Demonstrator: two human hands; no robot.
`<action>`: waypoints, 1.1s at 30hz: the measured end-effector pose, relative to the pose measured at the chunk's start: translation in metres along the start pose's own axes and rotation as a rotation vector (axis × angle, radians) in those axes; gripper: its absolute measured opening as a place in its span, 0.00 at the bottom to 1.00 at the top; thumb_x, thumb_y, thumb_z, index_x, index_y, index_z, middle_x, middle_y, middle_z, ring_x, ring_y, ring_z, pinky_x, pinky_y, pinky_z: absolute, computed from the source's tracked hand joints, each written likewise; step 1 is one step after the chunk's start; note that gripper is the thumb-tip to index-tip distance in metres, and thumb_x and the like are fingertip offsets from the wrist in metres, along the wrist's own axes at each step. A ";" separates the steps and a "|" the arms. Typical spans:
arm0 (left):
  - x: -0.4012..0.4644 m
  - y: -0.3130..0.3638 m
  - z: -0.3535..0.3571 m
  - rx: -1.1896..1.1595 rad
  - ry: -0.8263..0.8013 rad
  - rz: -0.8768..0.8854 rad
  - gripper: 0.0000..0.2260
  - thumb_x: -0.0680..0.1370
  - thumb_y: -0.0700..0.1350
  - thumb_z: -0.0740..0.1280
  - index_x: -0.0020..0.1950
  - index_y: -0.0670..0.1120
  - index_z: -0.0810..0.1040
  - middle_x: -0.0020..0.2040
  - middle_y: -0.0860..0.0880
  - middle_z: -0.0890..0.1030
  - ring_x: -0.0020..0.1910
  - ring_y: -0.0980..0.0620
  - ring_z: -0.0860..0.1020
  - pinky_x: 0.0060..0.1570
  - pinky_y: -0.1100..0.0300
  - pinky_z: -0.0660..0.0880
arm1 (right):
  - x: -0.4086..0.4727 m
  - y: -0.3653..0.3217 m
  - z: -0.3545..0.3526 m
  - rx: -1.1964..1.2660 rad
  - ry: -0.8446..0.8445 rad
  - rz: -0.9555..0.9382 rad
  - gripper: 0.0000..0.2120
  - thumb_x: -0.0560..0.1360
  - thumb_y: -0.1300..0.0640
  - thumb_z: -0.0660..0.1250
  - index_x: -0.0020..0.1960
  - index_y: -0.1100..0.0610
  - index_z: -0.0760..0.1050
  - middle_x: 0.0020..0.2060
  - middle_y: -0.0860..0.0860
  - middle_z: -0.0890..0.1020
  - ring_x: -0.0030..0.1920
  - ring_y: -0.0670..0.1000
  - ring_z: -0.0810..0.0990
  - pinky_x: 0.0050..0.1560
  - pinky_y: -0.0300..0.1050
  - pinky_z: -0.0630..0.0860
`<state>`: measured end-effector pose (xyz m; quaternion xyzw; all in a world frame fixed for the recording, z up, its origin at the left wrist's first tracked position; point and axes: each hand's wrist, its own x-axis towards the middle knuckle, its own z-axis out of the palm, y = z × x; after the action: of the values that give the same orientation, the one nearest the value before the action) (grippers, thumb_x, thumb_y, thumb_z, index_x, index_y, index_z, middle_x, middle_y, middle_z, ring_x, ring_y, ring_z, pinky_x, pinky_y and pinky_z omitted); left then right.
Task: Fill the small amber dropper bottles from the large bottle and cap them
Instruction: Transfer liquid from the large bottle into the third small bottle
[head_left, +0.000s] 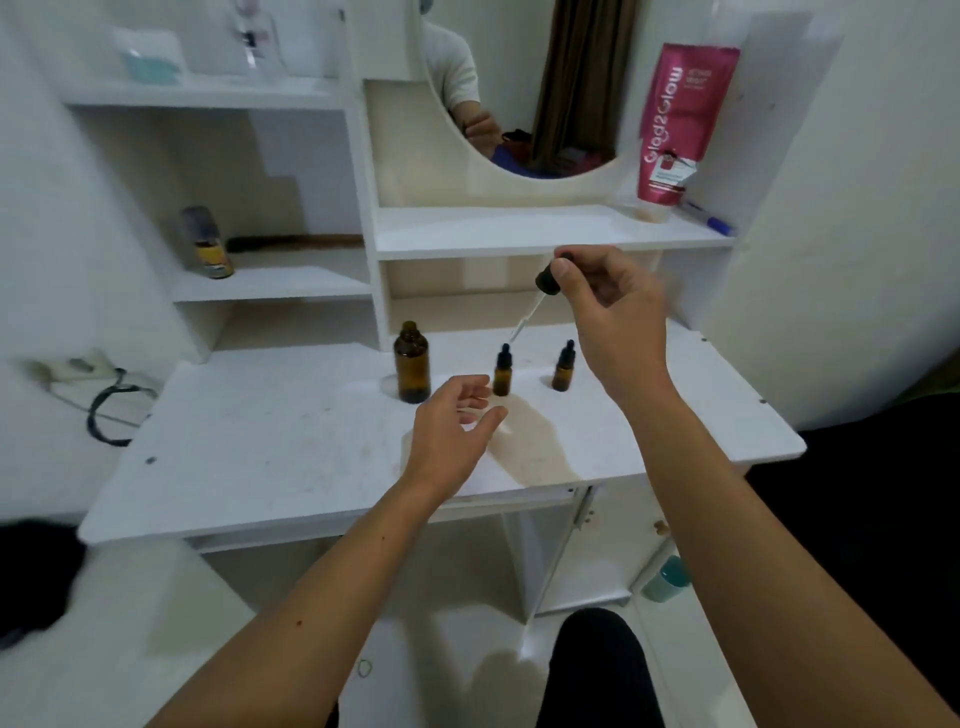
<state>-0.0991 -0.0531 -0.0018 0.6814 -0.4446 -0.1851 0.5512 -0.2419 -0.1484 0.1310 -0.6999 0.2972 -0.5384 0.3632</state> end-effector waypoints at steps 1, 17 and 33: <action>0.000 -0.003 -0.012 0.010 0.025 -0.014 0.19 0.77 0.49 0.76 0.67 0.51 0.78 0.56 0.57 0.83 0.53 0.59 0.81 0.54 0.66 0.80 | -0.002 -0.003 0.010 0.017 -0.013 -0.002 0.07 0.81 0.58 0.73 0.59 0.57 0.85 0.49 0.45 0.87 0.52 0.42 0.87 0.56 0.34 0.80; 0.032 -0.034 -0.058 0.057 0.263 -0.196 0.31 0.72 0.54 0.80 0.70 0.50 0.72 0.67 0.52 0.78 0.62 0.50 0.78 0.65 0.52 0.77 | 0.012 -0.015 0.103 0.081 -0.090 -0.041 0.07 0.81 0.58 0.72 0.59 0.58 0.84 0.49 0.49 0.88 0.51 0.43 0.87 0.56 0.34 0.81; 0.035 -0.034 -0.054 0.009 0.289 -0.175 0.23 0.74 0.50 0.79 0.66 0.48 0.77 0.58 0.54 0.83 0.57 0.54 0.80 0.62 0.61 0.77 | 0.000 0.025 0.134 -0.064 -0.276 0.056 0.10 0.80 0.57 0.74 0.60 0.56 0.84 0.50 0.47 0.87 0.51 0.42 0.86 0.56 0.32 0.81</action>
<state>-0.0263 -0.0498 -0.0075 0.7395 -0.3002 -0.1306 0.5882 -0.1121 -0.1372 0.0896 -0.7700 0.2808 -0.4170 0.3930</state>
